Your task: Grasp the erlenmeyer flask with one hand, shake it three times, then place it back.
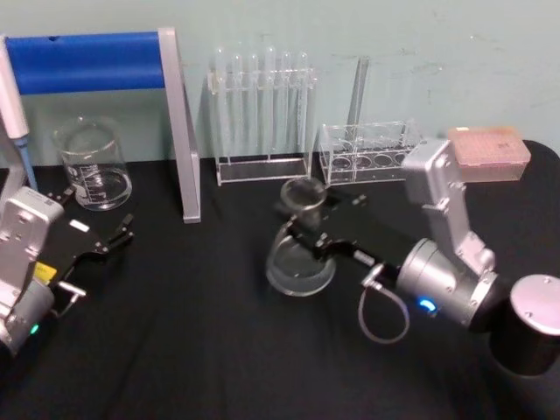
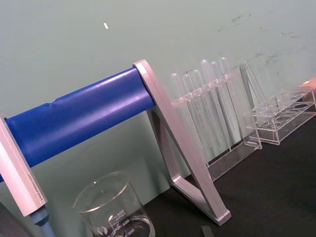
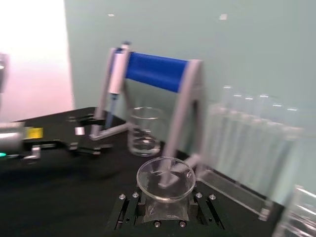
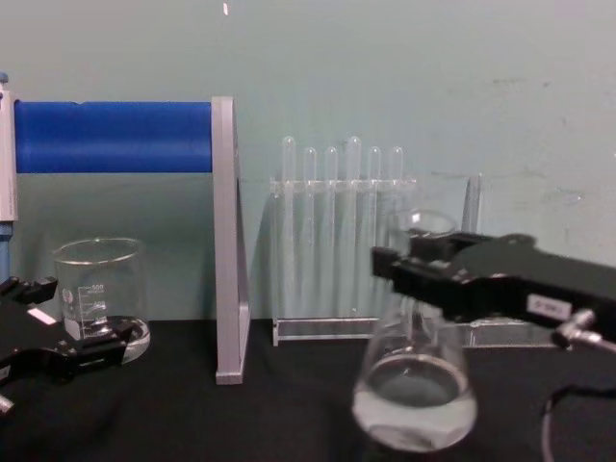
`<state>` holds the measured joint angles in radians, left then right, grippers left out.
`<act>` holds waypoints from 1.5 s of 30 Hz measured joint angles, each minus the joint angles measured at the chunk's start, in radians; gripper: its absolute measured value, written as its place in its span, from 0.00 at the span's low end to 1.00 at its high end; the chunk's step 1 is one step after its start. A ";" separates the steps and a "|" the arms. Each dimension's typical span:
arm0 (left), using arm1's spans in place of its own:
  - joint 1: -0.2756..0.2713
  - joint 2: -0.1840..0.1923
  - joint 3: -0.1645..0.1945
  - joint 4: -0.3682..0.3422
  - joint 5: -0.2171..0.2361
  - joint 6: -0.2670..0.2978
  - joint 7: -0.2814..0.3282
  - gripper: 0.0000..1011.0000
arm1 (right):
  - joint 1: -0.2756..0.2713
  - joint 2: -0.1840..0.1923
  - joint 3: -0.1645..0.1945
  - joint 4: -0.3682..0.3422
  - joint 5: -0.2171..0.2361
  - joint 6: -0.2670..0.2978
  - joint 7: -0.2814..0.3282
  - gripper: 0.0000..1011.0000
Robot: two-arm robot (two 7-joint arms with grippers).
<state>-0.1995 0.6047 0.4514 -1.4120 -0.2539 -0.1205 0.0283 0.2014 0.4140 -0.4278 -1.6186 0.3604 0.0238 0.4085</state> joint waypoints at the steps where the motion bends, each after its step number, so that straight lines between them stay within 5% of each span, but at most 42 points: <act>1: 0.000 0.000 0.000 0.000 0.000 0.000 0.000 0.99 | 0.000 0.000 0.008 0.003 0.000 0.000 -0.006 0.44; 11: 0.000 0.000 0.000 0.000 0.000 0.000 0.000 0.99 | 0.003 0.011 0.119 0.047 -0.002 0.000 -0.066 0.44; 24: 0.000 0.000 0.000 0.000 0.000 0.000 0.000 0.99 | -0.002 0.007 0.211 0.079 -0.014 0.007 -0.102 0.44; 35: 0.000 0.000 0.000 0.000 0.000 0.000 0.000 0.99 | -0.011 -0.010 0.211 0.067 -0.020 0.013 -0.081 0.44; 45: 0.000 0.000 0.000 0.000 0.000 0.000 0.000 0.99 | -0.031 -0.019 0.131 0.001 -0.001 0.011 0.000 0.44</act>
<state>-0.1995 0.6047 0.4514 -1.4120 -0.2539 -0.1205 0.0283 0.1709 0.3947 -0.2964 -1.6178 0.3598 0.0345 0.4085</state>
